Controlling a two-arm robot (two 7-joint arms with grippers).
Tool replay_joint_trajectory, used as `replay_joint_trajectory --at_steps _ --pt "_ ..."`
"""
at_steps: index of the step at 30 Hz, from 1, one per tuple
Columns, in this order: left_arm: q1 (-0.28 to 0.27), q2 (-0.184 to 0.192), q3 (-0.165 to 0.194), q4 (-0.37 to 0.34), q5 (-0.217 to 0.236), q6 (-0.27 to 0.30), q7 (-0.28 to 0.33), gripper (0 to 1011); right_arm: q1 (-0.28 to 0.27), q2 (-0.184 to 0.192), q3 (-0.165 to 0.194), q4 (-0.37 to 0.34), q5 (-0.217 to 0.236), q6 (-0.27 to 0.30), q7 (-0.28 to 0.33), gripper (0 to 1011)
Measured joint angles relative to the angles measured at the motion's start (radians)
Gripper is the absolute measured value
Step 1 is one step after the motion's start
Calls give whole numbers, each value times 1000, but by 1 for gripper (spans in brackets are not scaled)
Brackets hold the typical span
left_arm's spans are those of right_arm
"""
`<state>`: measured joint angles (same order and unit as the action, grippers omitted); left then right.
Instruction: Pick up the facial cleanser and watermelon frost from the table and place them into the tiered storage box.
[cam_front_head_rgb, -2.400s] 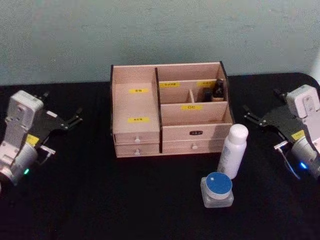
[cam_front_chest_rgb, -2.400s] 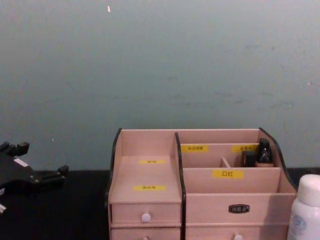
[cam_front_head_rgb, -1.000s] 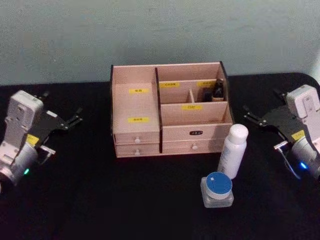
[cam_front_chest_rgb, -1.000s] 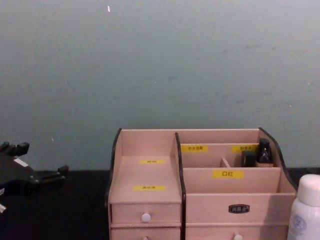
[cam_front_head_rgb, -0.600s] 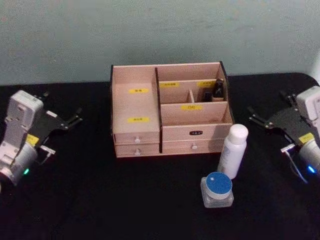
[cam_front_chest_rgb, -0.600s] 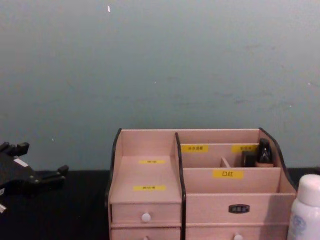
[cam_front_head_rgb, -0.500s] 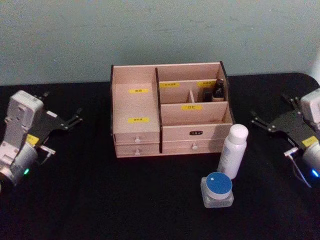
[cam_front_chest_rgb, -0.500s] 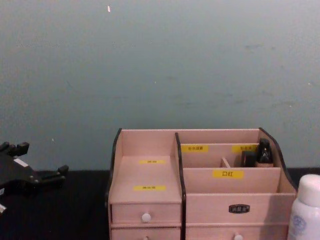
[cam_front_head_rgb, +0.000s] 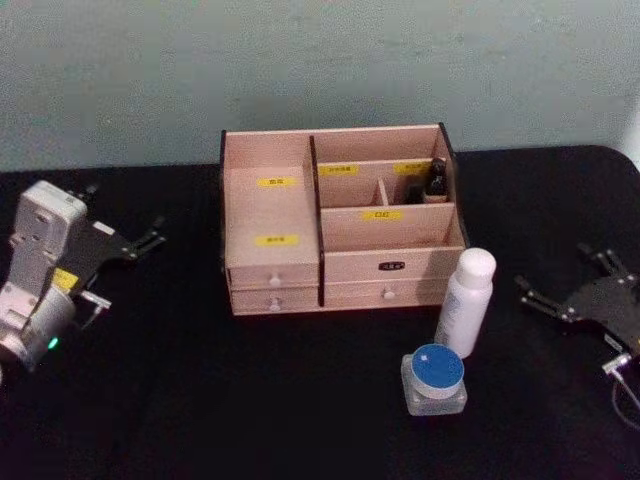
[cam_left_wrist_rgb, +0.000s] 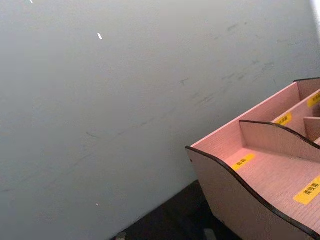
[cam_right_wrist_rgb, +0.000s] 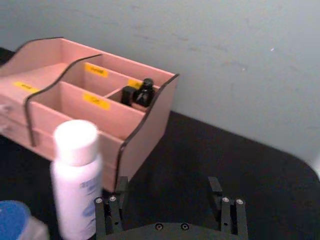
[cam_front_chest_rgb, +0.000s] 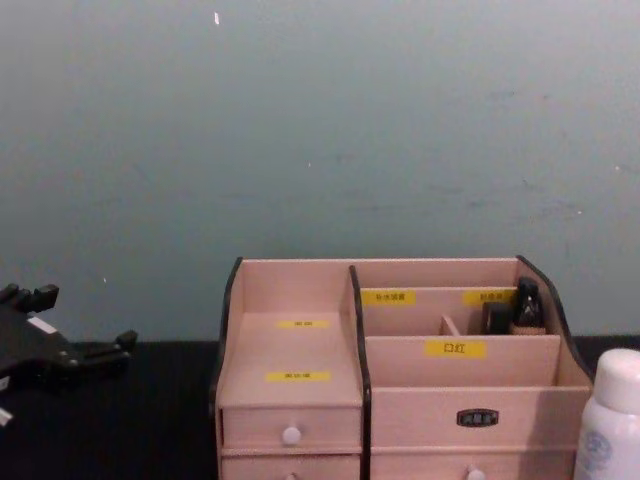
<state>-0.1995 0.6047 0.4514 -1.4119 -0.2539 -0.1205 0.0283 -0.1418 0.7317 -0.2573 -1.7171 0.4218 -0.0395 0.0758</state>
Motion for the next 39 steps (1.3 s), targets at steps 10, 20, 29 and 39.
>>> replay_joint_trajectory --at_steps 10,20,29,39 --pt "0 0 0 0 0 0 0 1001 -108 37 52 -107 77 68 75 1000" --pt "0 0 0 0 0 0 0 1001 -96 23 43 -137 112 141 146 1000" --pt "0 0 0 0 0 0 0 1001 -18 -27 1 -115 77 205 162 1000" --pt "0 0 0 0 0 0 0 1001 51 -90 -21 -73 46 266 163 1000"
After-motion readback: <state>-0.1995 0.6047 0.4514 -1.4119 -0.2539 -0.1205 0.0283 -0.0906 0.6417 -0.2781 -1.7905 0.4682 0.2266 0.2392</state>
